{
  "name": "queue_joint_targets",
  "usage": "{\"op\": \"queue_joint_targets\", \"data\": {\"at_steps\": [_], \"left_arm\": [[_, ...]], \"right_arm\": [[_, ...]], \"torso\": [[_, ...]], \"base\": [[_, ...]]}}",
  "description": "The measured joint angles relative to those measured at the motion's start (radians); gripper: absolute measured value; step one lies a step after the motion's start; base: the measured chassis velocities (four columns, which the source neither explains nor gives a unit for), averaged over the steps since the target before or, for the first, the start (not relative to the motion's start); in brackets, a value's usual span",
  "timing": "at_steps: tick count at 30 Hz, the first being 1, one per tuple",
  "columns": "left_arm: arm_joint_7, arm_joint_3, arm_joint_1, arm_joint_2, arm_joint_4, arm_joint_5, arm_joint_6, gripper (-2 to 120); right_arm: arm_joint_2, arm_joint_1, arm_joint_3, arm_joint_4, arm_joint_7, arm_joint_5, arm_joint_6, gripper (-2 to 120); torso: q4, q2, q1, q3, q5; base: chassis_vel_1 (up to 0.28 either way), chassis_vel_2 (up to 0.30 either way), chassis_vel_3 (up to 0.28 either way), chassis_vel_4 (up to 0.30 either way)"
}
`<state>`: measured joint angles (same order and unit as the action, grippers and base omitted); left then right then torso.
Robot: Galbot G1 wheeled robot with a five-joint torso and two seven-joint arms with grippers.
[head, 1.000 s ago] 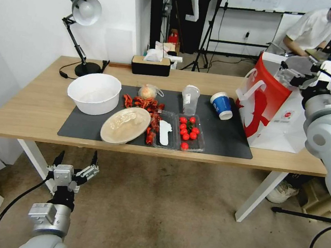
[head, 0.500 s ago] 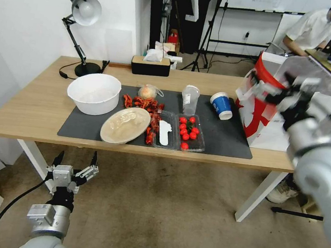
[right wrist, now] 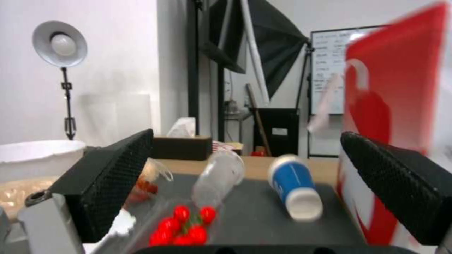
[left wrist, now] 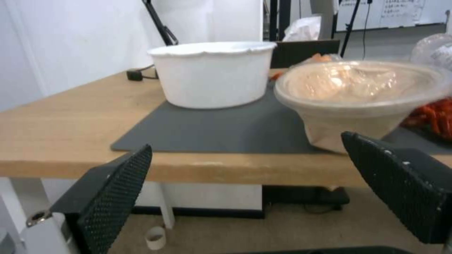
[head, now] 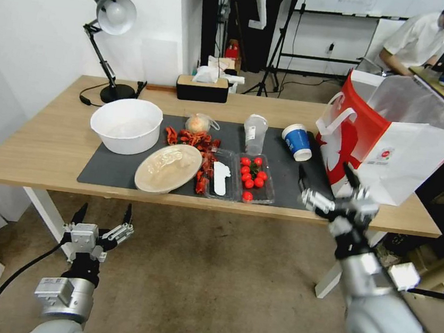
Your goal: Pick up the trash from the table and place it into the takeout bag.
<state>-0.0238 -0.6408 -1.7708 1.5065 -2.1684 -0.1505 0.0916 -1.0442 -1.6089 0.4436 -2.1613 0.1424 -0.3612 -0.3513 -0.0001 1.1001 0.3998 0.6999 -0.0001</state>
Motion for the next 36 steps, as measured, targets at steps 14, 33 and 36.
{"op": "queue_joint_targets", "data": {"at_steps": [14, 33, 36], "left_arm": [[-0.021, 0.03, -0.011, -0.001, 0.025, 0.028, 0.013, 100], [-0.024, 0.036, -0.025, -0.016, 0.027, 0.013, 0.018, 100], [-0.024, 0.028, -0.017, -0.029, 0.031, 0.0, 0.017, 100]], "right_arm": [[-0.093, -0.126, -0.011, 0.084, 0.039, 0.053, -0.085, 100], [-0.125, -0.127, -0.026, 0.091, 0.038, 0.085, -0.055, 100], [-0.137, -0.128, -0.03, 0.092, 0.038, 0.088, -0.044, 100]], "torso": [[0.0, 0.0, 0.0, 0.0, 0.0001], [0.0001, 0.0, 0.0, 0.0, 0.0], [0.0, 0.0, 0.0, 0.0, 0.0]], "base": [[0.0, 0.0, 0.0, 0.0], [0.0, 0.0, 0.0, 0.0], [0.0, 0.0, 0.0, 0.0]]}}
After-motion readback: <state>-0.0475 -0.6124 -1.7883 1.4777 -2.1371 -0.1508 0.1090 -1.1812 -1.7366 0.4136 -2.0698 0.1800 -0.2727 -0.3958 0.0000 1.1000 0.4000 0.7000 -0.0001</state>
